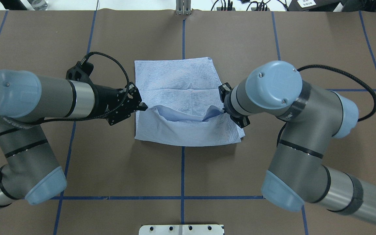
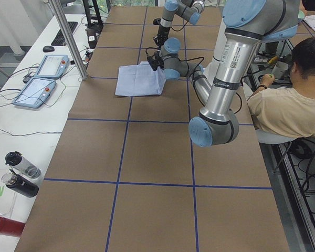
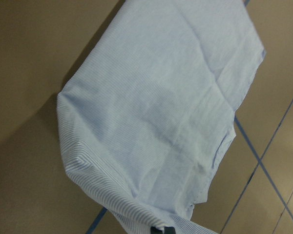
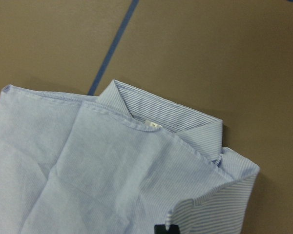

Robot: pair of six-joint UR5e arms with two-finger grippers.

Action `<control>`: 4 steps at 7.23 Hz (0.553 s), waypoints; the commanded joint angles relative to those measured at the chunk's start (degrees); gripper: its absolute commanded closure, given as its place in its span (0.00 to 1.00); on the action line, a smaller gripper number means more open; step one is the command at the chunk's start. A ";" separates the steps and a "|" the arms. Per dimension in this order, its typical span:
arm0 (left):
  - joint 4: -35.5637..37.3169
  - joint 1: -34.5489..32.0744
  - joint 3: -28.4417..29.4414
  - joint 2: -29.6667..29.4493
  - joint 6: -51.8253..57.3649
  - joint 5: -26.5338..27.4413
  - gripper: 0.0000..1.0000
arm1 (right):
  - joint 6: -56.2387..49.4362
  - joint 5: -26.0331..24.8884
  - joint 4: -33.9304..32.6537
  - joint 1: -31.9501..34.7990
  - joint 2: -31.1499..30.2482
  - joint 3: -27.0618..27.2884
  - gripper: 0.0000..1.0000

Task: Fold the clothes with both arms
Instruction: 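Lift the near edge with both grippers and fold it over toward the far edge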

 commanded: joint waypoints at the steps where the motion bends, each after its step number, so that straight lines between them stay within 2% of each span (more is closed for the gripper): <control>1: 0.49 -3.81 6.38 -4.20 2.00 -0.26 1.00 | -3.75 2.98 0.23 4.55 6.74 -9.12 1.00; 2: 0.31 -5.30 9.63 -5.61 4.19 -0.26 1.00 | -6.03 3.08 0.40 5.88 11.31 -15.70 1.00; 4: -3.00 -7.59 18.93 -10.09 4.65 -0.26 1.00 | -10.86 7.10 0.67 9.91 18.79 -27.84 1.00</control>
